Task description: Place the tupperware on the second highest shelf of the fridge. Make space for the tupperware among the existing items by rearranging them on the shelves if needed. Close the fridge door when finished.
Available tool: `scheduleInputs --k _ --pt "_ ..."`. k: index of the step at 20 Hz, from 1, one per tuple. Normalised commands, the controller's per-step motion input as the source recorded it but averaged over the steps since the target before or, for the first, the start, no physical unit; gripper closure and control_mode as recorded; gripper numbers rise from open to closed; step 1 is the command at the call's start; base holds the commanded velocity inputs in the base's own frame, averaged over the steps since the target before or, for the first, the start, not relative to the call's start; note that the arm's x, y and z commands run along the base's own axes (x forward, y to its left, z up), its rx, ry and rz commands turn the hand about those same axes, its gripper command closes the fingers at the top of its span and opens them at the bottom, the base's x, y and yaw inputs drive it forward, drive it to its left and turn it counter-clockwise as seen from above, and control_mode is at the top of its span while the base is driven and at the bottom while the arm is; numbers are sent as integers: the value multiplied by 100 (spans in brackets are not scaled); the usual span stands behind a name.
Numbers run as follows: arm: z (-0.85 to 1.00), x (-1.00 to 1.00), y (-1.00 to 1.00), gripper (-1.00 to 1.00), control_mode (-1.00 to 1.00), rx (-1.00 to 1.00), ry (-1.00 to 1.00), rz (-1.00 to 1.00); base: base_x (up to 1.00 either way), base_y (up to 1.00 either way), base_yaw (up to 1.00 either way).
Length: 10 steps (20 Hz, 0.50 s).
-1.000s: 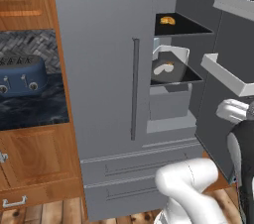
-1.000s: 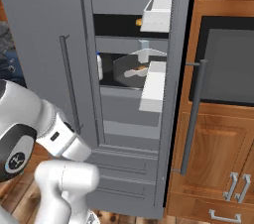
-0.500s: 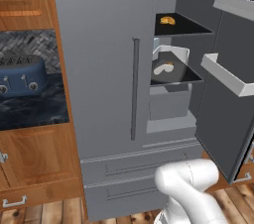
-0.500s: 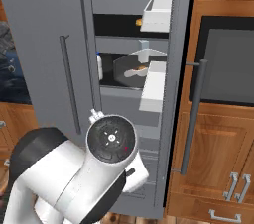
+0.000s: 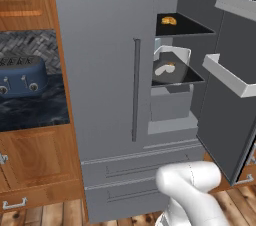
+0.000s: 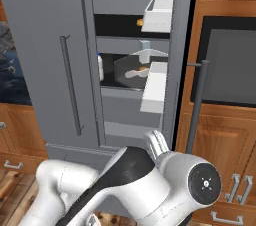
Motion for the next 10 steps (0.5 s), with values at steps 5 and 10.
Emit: scheduleInputs --k 5,10 --pt "-18 15 -78 -100 -100 27 -5 0 0 0 0" --pt "-9 30 -61 -100 -100 22 0 0 0 0 0"
